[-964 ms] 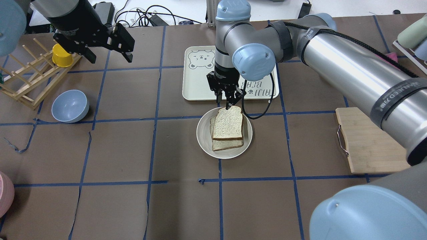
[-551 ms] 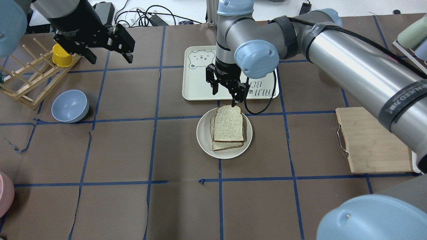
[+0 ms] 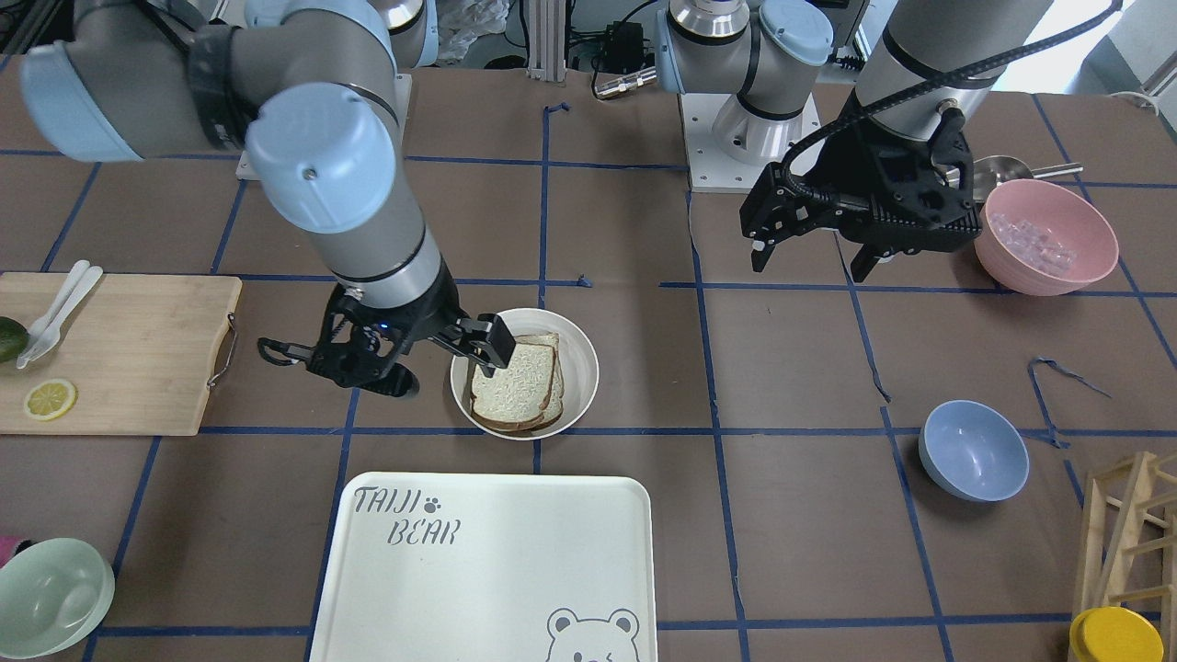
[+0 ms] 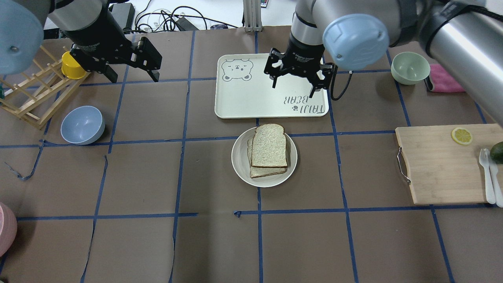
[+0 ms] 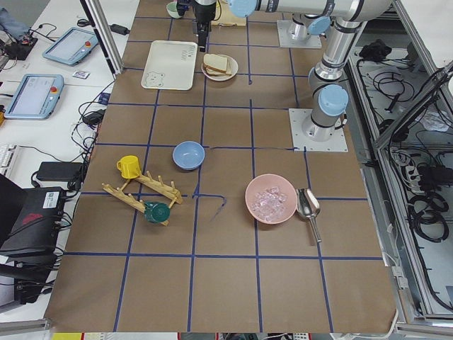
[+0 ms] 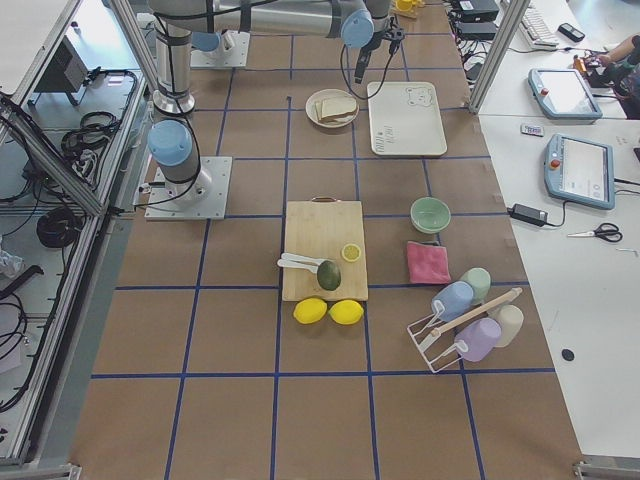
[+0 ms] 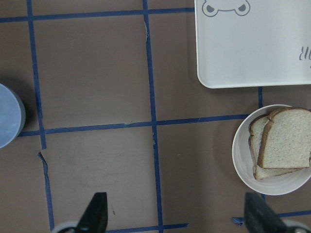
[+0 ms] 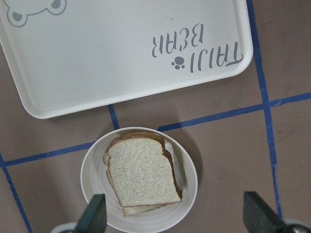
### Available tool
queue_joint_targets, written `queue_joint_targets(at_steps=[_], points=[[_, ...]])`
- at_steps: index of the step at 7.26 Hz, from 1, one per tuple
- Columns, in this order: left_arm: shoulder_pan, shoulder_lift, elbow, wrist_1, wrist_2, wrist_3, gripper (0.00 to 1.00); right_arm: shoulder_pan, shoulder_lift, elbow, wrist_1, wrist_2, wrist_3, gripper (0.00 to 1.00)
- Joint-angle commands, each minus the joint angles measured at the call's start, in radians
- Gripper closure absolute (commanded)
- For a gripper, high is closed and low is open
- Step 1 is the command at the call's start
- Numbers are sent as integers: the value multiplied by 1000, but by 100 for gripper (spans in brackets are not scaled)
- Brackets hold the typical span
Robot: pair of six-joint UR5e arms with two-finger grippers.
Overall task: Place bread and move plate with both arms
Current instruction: 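Raise the right gripper away while the left gripper reaches toward the plate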
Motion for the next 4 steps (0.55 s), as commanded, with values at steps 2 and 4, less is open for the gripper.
queue_joint_targets(at_steps=[2,4], points=[[-90,-92,-152,186,-120,-143,0,-92,-97,14,129,-96,-269,0],[-156,-167,-316,445,-118,-249,0,-113,-123,16,188,-116,-263,0]])
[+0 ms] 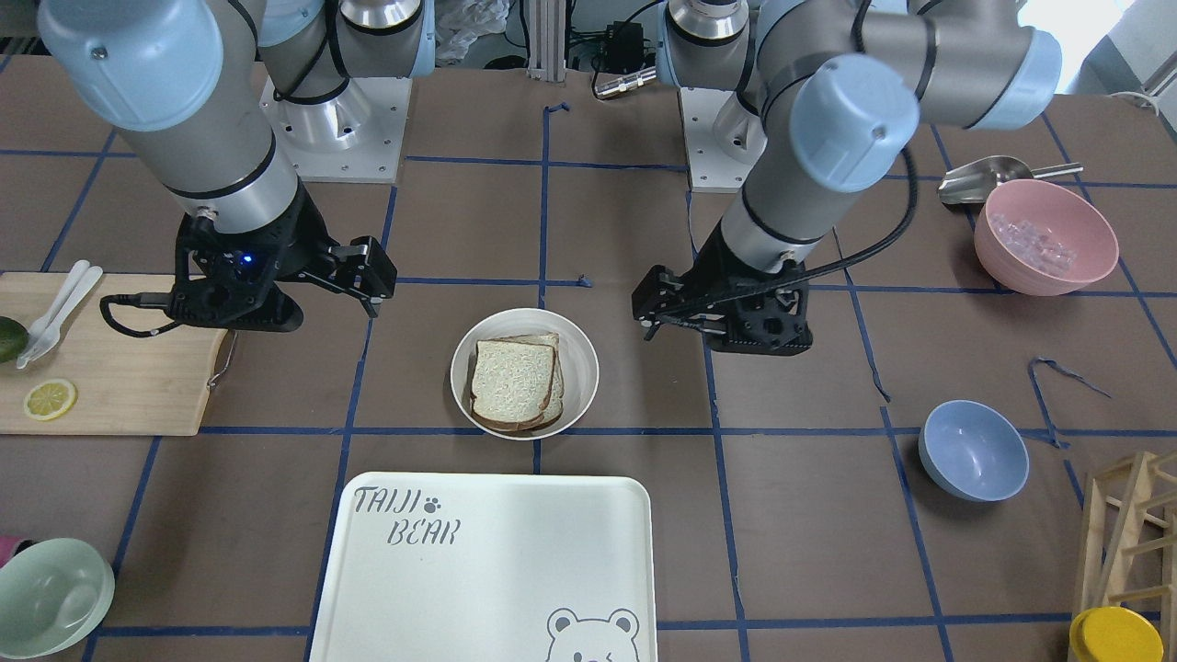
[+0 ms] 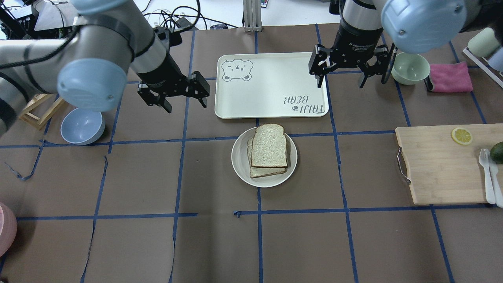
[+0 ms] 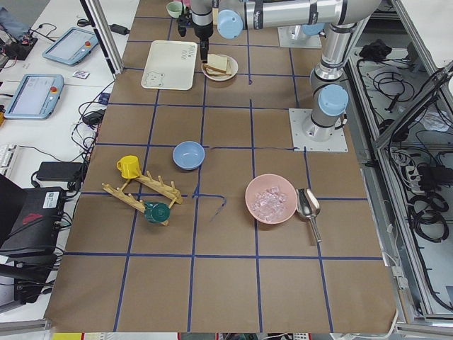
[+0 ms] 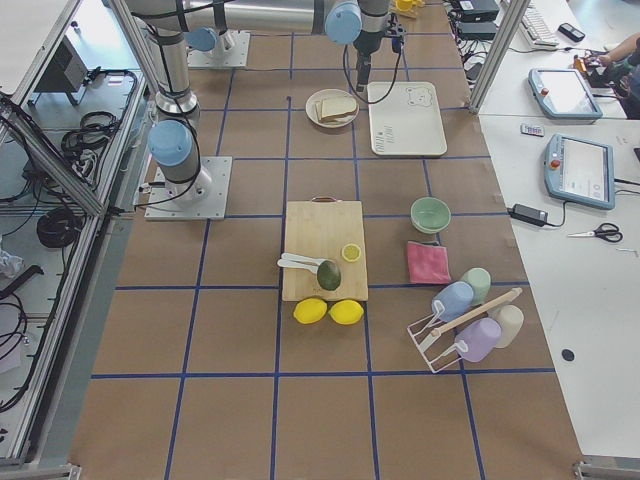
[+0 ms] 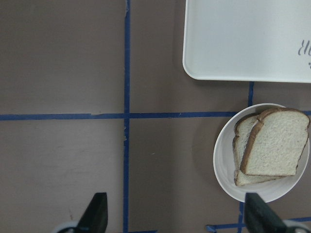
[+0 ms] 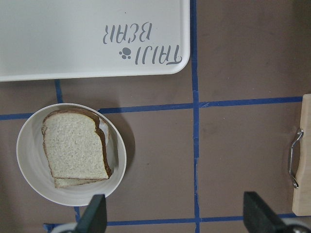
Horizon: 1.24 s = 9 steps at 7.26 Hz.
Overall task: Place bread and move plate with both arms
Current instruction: 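Raise the right gripper away while the left gripper reaches toward the plate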
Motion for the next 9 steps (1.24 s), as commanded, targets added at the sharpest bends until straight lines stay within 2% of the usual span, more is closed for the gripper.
queue_joint_targets(at_steps=[1,4,6,9], points=[[-56,-78,-156,224,-6,-67,0,-15,-21,14,31,-7,-3,0],[-119,-137,-165,265,-3,-137,1,-29,-55,17,43,-10,-19,0],[-127,-167,-187,271,10,-141,8,-87,-84,17,40,-8,-164,0],[-139,-191,-202,283,-6,-144,26,-97,-118,18,35,-10,-160,0]])
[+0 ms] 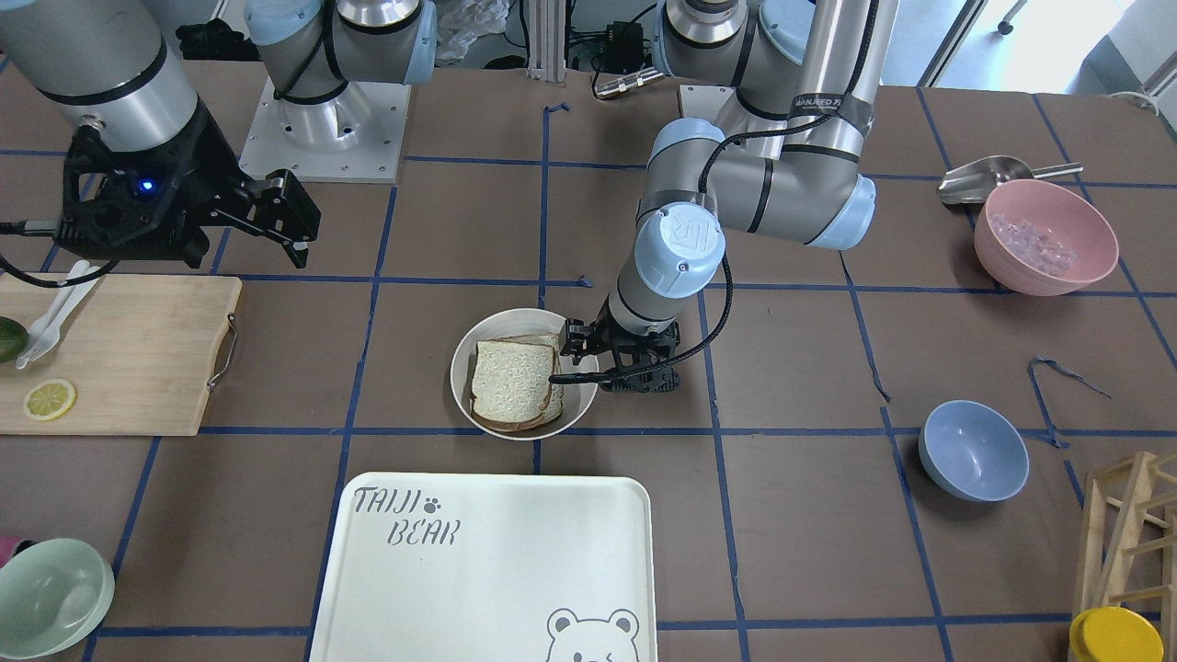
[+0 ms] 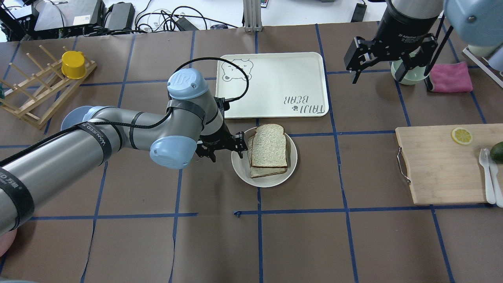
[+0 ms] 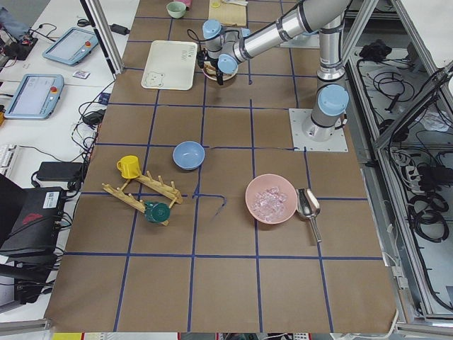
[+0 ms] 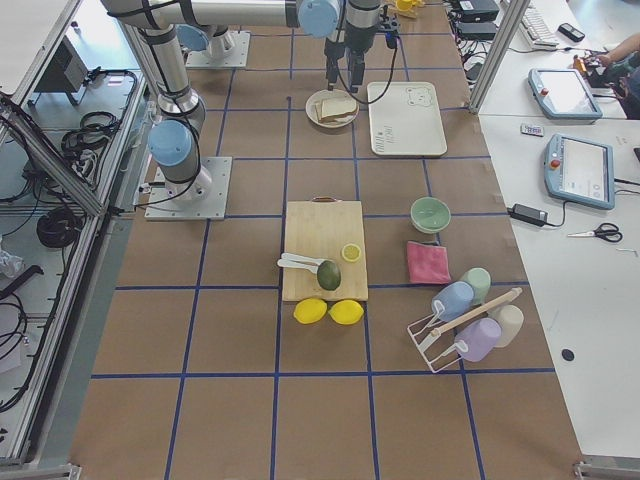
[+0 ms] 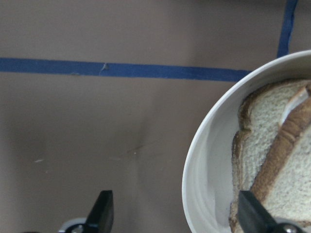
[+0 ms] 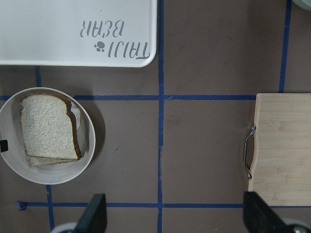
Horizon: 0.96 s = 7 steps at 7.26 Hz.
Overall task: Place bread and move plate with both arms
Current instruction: 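Grasp the white plate rim with the left gripper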
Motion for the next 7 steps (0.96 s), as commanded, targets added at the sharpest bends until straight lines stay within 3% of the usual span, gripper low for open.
queue_joint_targets(at_steps=[1,2,4,5,7], points=[[-27,-24,-3,12,-5,0,30,0,-15,0,2,-1,3,0],[-30,-44,-1,13,-5,1,51,-2,-21,0,-1,-1,6,0],[-30,-41,-3,15,-12,6,85,-2,-23,0,6,-1,4,0],[-28,-38,-6,15,-43,6,94,-2,-24,0,6,-1,4,0],[-7,-20,-3,38,-90,18,97,-2,-24,0,6,-2,7,0]])
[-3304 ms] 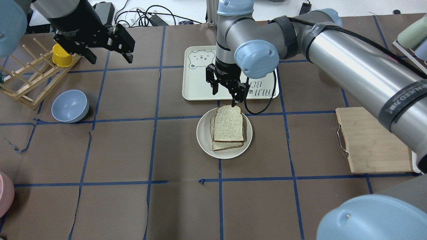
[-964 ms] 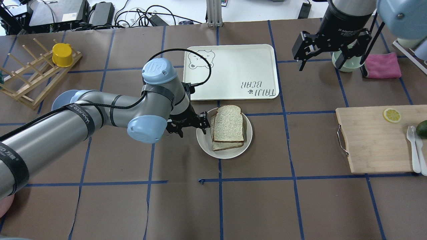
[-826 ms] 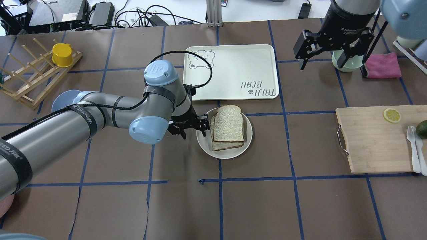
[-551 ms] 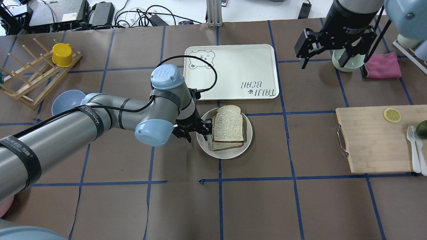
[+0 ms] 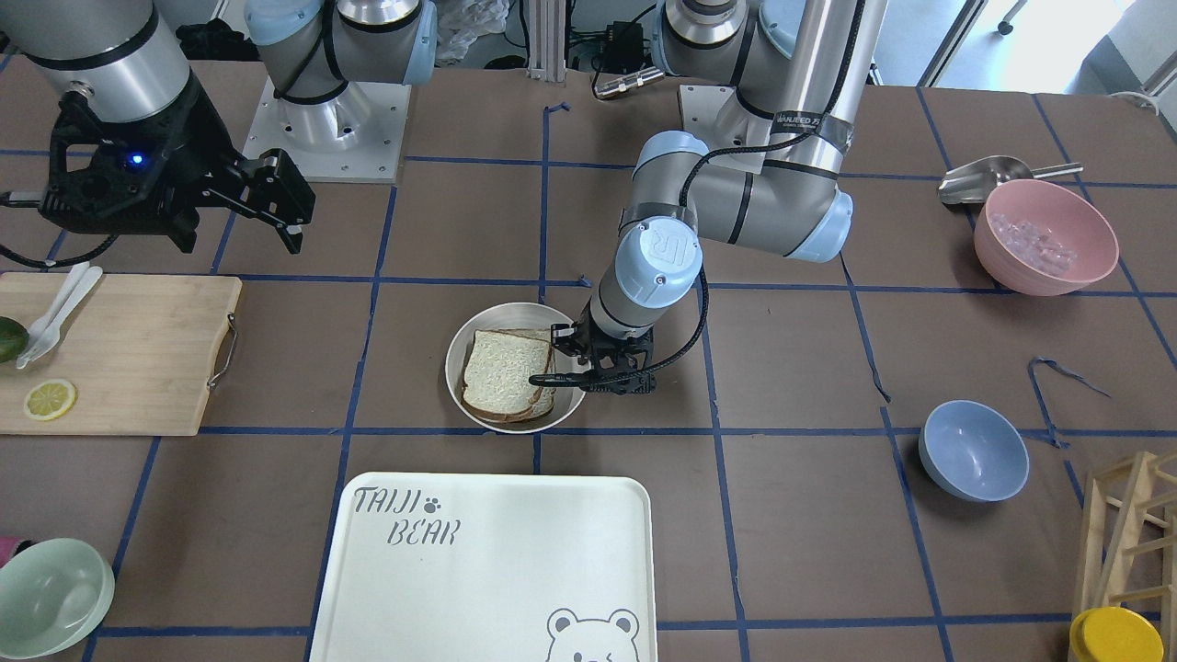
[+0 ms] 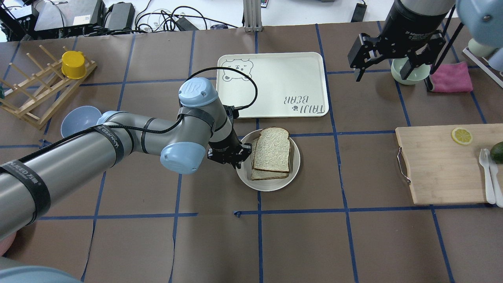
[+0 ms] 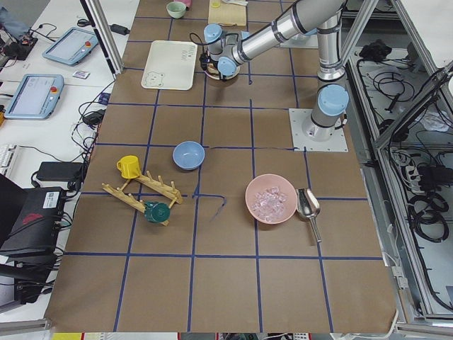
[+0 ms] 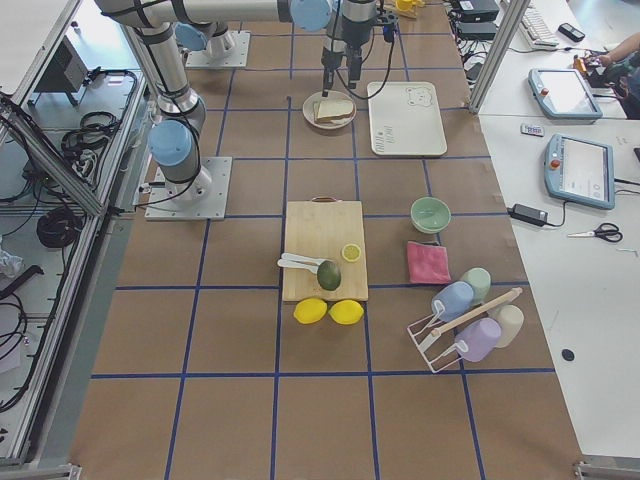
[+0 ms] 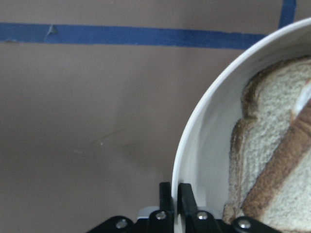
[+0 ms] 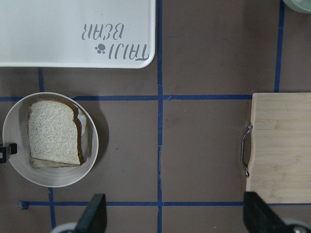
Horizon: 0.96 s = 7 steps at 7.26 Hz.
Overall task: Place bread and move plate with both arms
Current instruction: 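Grasp the white plate rim with the left gripper, then slide the plate with the left gripper onto the bear-print tray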
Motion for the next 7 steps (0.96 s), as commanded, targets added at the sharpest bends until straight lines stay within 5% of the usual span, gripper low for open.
queue_joint_targets(at_steps=[1,5,7], points=[[77,31,7,7,-49,63,97,0,1,0,1,-1,2,0],[154,62,33,0,-180,76,98,0,1,3,4,-36,2,0],[156,1,160,-3,-190,53,98,2,1,3,3,-36,2,0]])
